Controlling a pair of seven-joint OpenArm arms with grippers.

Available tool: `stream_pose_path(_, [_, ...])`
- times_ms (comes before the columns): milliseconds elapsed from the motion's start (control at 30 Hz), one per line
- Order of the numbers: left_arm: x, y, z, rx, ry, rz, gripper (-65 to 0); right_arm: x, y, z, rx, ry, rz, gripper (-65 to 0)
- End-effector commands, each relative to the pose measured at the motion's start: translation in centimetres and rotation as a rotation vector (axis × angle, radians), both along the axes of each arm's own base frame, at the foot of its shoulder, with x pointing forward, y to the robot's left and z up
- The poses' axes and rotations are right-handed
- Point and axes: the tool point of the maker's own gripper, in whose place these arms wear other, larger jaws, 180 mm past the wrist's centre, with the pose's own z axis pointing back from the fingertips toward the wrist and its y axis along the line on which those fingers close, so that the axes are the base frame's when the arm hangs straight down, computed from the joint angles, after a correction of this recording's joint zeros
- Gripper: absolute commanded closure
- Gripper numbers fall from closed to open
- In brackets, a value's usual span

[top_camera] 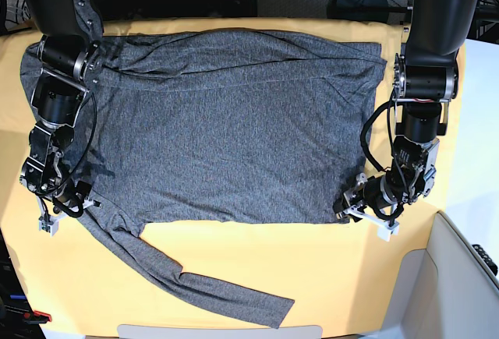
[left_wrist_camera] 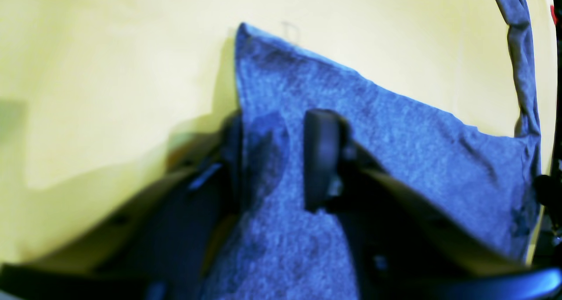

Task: Fold the T-shirt properly
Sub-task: 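Grasp the shirt's side edges midway along the body with both grippers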

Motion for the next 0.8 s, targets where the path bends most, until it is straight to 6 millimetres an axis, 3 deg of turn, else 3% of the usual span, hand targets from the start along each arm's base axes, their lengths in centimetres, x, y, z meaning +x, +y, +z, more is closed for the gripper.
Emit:
stream_pose_path(0, [1.1,0.1,1.5,0.004,-0.029,-0.01,-10.5,1.7,-0.8,2.8,-0.02,-0.076,-0.004,-22.7])
stream_pose_path(133, [1.0,0.0,1.4,0.005,-0.026,-0.012,-0.2,1.6,-0.8,2.8,-0.019,-0.075,-0.004,-22.7])
stream_pose_path(267, [0.9,0.0,1.3,0.004,-0.021,-0.015,-0.7,2.0,-0.9,3.4,-0.02,-0.087,-0.007,-22.7])
stream_pose_path(467, [0.9,0.0,1.3,0.006,-0.021,-0.016,-0.7,3.2,-4.4,7.7,-0.066,-0.153,-0.046,-22.8])
stream_pose_path(567, [0.9,0.0,1.3,0.006,-0.021,-0.016,-0.7,3.1,-5.8,8.7,-0.079,-0.167,-0.066,-23.4])
stream_pose_path(667, [0.9,0.0,1.3,0.006,-0.021,-0.016,-0.7,2.6,-7.2,9.1,-0.096,-0.165,-0.083,-30.8])
stream_pose_path(767, [0.9,0.0,1.3,0.006,-0.021,-0.016,-0.7,1.9,-7.2,7.3,-0.074,-0.12,-0.08,-41.5])
